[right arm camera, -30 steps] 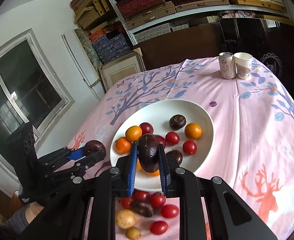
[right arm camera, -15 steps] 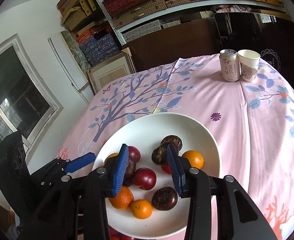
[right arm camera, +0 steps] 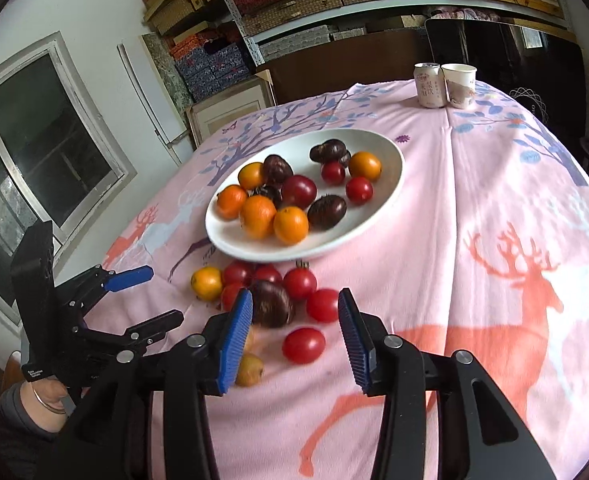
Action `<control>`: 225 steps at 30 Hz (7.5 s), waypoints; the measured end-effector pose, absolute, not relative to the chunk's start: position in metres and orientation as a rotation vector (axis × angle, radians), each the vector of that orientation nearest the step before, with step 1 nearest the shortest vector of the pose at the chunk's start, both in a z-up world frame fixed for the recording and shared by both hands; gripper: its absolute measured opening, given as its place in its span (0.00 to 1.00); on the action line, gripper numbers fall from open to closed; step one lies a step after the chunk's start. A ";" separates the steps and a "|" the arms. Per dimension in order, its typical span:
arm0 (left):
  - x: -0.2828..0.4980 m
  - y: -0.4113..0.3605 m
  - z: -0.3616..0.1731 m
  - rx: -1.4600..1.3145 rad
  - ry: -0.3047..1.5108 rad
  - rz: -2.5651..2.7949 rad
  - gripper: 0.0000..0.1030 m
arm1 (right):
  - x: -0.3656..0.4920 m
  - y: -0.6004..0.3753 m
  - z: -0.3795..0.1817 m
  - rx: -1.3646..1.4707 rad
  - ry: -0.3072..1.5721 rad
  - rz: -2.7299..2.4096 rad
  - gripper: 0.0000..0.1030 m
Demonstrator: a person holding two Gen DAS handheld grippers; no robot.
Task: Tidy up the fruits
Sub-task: 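Grasp the pale yellow fruit with the left gripper while the right gripper grasps a small yellow tomato, then place the pale fruit and yellow tomato on the plate and open both grippers, then grasp a small orange with the left gripper while the right gripper grasps a red tomato, then lower the orange and red tomato onto the plate and open both grippers, then grasp a red tomato with the left gripper while the right gripper grasps a red cherry tomato, then place both red tomatoes on the plate and open both grippers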
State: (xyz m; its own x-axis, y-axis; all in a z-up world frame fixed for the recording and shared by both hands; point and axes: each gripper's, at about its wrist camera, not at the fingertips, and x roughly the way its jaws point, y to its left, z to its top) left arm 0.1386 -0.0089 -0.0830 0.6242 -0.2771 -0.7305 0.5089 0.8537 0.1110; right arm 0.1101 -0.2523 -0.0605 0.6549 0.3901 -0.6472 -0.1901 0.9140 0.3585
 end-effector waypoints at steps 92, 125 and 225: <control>0.180 -0.021 -0.102 0.331 0.858 -0.447 0.57 | 0.109 -0.248 -0.083 0.248 0.828 0.316 0.49; 0.163 0.015 -0.069 0.108 0.765 -0.463 0.34 | 0.118 -0.231 -0.079 0.172 0.861 0.336 0.30; 0.174 -0.007 -0.023 0.185 0.692 -0.507 0.29 | 0.155 -0.267 -0.026 0.255 0.766 0.306 0.29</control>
